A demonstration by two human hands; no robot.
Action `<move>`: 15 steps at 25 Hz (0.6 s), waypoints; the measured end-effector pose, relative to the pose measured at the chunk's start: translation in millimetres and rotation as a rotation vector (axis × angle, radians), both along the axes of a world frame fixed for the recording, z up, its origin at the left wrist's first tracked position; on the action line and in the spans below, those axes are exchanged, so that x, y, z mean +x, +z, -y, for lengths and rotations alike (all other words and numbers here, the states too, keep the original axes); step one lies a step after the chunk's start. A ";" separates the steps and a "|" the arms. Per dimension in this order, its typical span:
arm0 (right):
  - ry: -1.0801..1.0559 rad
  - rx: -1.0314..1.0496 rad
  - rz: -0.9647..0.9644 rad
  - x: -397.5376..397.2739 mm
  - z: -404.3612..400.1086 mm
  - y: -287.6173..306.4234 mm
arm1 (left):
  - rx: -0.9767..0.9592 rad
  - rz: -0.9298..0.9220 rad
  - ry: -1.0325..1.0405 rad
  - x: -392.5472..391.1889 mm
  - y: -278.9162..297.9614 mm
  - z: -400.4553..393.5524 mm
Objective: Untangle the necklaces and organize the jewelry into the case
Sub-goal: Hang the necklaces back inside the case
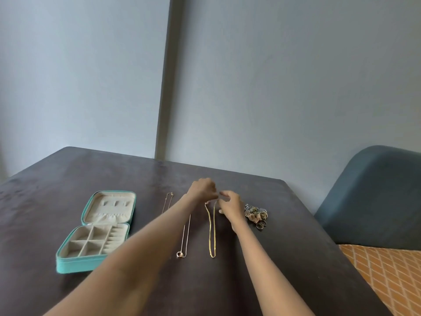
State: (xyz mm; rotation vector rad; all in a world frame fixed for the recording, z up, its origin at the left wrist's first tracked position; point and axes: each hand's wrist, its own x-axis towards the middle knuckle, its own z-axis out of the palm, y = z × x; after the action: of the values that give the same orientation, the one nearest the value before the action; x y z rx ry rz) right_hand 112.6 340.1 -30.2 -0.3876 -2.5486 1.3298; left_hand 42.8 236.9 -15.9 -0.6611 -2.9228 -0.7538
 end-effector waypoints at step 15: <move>0.204 -0.370 -0.264 88.0 14.7 90.9 | 0.667 0.604 -0.380 90.6 67.2 76.4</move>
State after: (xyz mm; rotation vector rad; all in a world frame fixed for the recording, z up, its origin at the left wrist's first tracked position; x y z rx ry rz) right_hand 200.6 325.4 60.8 -0.0084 -2.1702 1.8003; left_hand 133.5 160.6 51.3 -1.0448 -2.6825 -2.1635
